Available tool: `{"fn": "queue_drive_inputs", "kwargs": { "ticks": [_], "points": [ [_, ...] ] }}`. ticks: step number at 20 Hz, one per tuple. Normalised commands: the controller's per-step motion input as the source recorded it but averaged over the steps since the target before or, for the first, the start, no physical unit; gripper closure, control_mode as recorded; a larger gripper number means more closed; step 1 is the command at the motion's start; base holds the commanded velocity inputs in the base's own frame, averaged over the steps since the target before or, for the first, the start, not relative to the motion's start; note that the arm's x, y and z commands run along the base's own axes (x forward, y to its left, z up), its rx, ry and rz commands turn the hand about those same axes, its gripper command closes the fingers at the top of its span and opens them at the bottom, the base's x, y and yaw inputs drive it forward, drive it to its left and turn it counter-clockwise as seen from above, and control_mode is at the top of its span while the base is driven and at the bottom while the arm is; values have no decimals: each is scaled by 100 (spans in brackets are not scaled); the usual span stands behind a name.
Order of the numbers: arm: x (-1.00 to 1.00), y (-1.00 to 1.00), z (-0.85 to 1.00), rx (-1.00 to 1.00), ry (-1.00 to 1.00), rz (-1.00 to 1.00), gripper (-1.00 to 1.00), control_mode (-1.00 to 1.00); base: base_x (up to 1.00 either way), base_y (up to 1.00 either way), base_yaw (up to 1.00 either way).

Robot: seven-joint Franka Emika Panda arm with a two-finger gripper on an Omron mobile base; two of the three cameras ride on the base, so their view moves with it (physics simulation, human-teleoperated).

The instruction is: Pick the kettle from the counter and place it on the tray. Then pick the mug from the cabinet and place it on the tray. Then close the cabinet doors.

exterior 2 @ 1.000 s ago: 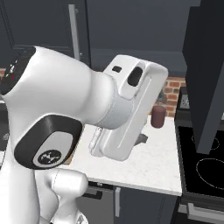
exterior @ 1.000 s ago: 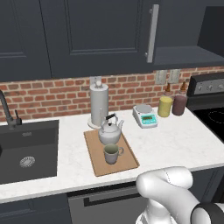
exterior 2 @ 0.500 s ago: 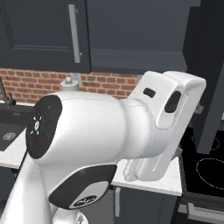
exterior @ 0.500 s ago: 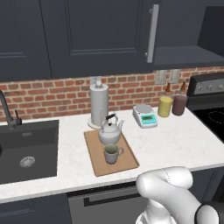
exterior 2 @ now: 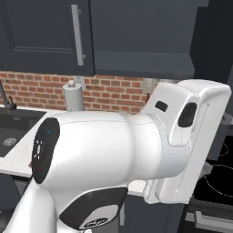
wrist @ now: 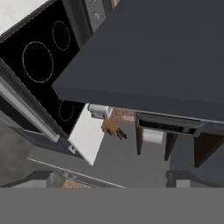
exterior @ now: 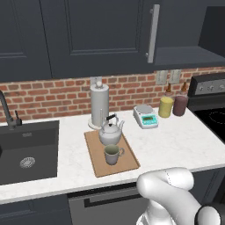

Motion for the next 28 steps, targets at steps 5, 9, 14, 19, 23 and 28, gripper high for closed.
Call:
{"fn": "queue_drive_inputs", "kwargs": {
  "ticks": [5, 9, 14, 19, 23, 28],
  "points": [
    [3, -32, 0, -12, 0, -1, -100, -100, 0, 0, 0],
    [5, -35, 0, -9, 0, 0, -100, -100, 0, 0, 0],
    [18, -38, 0, -5, 0, 0, -100, -100, 0, 0, 0],
    [44, -27, 0, -3, 0, 0, -100, -100, 0, 0, 0],
    [48, -10, 0, 0, 0, 2, -100, -100, 0, 0, 0],
    [41, 6, -1, 0, 0, 6, -100, -100, 0, 0, 0]
  ]
}}
